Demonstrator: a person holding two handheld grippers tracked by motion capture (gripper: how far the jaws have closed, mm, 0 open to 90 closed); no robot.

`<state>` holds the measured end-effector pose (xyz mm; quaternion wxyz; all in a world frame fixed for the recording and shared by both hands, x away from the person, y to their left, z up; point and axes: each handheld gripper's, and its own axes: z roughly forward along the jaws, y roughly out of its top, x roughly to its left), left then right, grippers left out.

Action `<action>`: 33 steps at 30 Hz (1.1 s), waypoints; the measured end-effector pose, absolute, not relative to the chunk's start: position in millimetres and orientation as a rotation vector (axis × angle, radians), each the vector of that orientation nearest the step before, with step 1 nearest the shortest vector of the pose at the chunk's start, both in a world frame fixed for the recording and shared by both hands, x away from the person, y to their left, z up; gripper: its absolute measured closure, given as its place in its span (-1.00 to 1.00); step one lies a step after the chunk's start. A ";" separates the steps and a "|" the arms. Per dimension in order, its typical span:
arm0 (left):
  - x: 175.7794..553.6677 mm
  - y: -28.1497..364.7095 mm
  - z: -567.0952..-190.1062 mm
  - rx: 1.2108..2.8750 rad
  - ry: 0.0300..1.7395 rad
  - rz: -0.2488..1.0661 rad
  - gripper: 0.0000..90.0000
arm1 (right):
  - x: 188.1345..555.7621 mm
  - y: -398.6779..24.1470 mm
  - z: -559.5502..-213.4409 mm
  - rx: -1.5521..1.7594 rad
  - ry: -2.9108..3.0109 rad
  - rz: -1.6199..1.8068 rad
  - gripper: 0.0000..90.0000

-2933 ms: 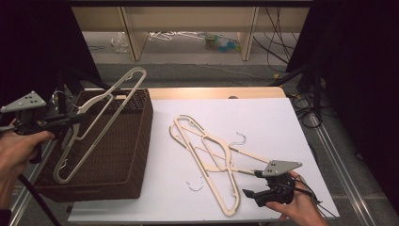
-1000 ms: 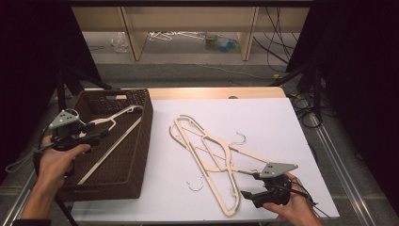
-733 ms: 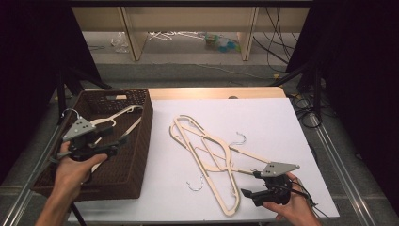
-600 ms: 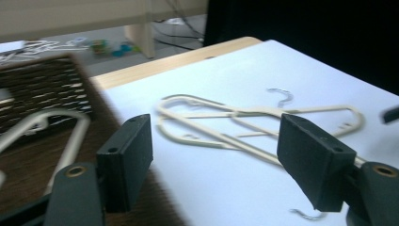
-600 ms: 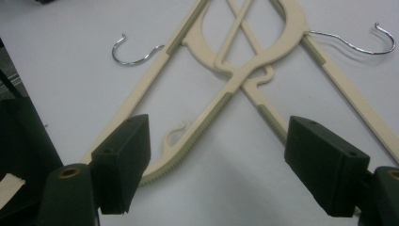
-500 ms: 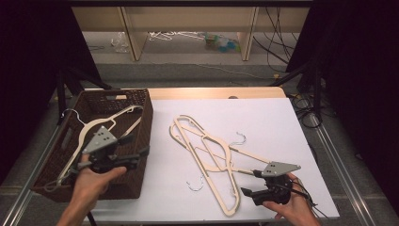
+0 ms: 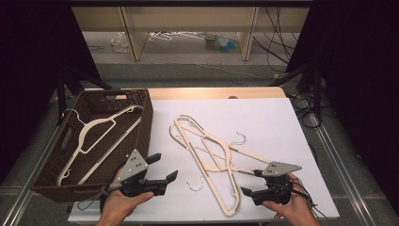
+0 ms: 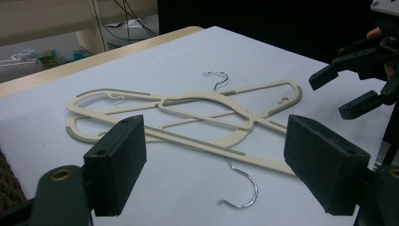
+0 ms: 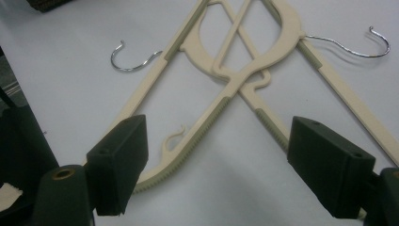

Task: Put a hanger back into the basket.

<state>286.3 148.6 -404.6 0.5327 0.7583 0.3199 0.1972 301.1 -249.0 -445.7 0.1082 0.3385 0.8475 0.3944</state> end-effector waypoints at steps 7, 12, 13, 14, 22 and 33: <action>281.7 145.5 -419.2 1.824 0.764 0.458 -0.54 | 301.5 -248.2 -446.0 0.988 2.479 1.164 -0.54; 280.3 144.1 -424.5 1.834 0.752 0.449 -0.55 | 301.3 -248.0 -446.1 0.999 2.476 1.157 -0.54; 279.8 144.1 -424.7 1.843 0.749 0.463 -0.55 | 301.4 -248.0 -446.3 1.001 2.475 1.156 -0.54; 279.1 143.3 -425.8 1.839 0.750 0.460 -0.55 | 302.1 -247.9 -446.9 0.992 2.470 1.156 -0.54; 277.3 141.7 -433.1 1.870 0.729 0.486 -0.57 | 308.7 -242.8 -451.6 1.018 2.468 1.118 -0.47; 277.9 137.4 -441.8 1.896 0.724 0.467 -0.57 | 323.6 -219.7 -462.1 1.109 2.518 1.033 -0.18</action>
